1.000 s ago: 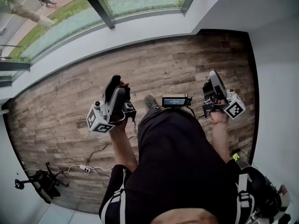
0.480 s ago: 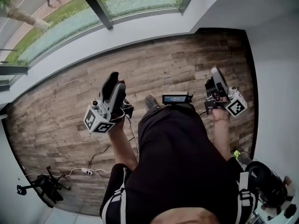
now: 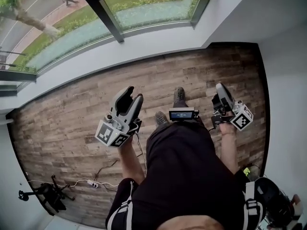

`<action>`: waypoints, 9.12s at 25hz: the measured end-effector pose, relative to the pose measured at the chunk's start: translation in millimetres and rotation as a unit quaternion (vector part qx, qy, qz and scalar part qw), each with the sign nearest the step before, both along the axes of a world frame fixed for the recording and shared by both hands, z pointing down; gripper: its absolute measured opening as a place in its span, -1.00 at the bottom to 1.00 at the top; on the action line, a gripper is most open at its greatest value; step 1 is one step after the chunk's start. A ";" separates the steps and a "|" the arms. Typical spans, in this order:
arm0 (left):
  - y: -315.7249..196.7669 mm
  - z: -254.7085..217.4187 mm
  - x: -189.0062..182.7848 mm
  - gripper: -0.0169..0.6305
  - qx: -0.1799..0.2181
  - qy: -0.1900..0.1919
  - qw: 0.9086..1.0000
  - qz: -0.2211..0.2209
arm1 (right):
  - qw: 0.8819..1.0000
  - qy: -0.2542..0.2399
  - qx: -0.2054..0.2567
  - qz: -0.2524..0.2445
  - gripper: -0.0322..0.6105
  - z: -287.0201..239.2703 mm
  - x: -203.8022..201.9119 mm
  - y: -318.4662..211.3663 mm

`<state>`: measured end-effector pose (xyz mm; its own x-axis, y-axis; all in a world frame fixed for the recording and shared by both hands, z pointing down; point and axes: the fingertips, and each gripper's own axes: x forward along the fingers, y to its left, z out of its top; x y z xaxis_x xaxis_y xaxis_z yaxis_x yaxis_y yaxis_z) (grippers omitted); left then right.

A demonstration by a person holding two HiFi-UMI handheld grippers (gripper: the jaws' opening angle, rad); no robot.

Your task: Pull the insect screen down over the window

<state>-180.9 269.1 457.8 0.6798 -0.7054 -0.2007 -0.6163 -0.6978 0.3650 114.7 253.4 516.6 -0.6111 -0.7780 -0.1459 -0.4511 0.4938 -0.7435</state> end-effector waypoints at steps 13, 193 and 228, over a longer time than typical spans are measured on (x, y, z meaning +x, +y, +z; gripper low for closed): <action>-144.1 -2.9 38.6 -0.38 0.023 -0.233 0.970 -0.072 | 0.996 0.035 0.055 -0.066 -0.87 4.1 17.2 -171.1; -702.1 -88.9 -133.2 -0.91 0.064 -0.846 0.511 -0.139 | 0.381 0.877 0.244 -0.160 -0.86 -164.5 89.3 -750.7; -696.9 114.4 -139.3 -0.90 -0.036 -0.861 0.506 -0.037 | 0.359 0.889 0.175 -0.223 -0.86 43.2 83.0 -747.0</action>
